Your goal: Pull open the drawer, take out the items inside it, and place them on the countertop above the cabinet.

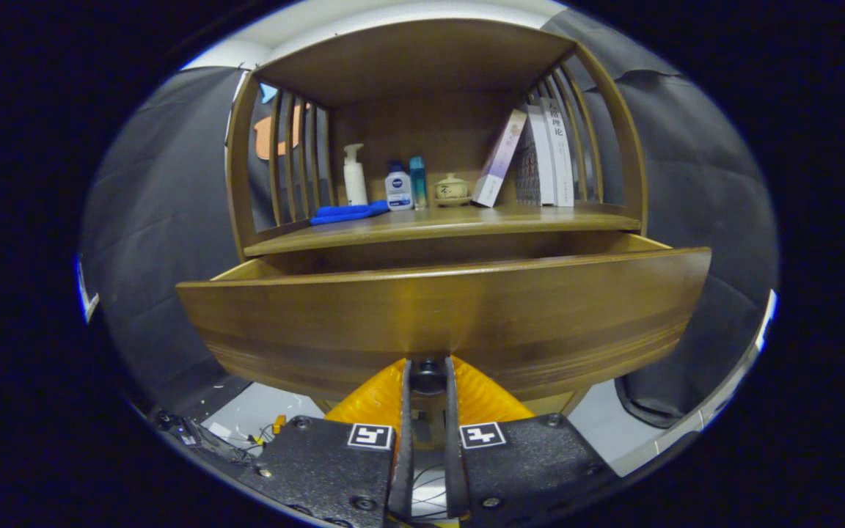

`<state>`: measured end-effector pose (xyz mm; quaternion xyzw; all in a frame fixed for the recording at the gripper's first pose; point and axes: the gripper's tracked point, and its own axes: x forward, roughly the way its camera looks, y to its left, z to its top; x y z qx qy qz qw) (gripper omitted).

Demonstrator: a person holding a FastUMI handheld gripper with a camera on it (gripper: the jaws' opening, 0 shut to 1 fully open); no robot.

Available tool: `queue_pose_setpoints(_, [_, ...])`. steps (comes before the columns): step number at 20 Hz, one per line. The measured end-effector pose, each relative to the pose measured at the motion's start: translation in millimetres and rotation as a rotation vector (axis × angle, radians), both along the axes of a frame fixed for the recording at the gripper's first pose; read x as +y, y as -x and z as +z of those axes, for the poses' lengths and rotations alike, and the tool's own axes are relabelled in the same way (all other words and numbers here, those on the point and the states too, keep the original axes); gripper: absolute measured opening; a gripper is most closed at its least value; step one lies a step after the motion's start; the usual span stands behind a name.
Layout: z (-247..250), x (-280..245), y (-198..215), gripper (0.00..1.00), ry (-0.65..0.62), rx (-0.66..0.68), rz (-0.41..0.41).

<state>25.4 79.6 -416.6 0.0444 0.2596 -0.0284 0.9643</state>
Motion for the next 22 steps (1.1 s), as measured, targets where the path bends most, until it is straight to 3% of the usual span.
queue_pose_setpoints(7, [2,4,43,0.19,-0.03,0.062,0.003])
queue_pose_setpoints(14, [3,12,73,0.19,-0.021,0.076,0.059])
queue_pose_setpoints(22, [3,14,80,0.2,0.009,0.159,0.091])
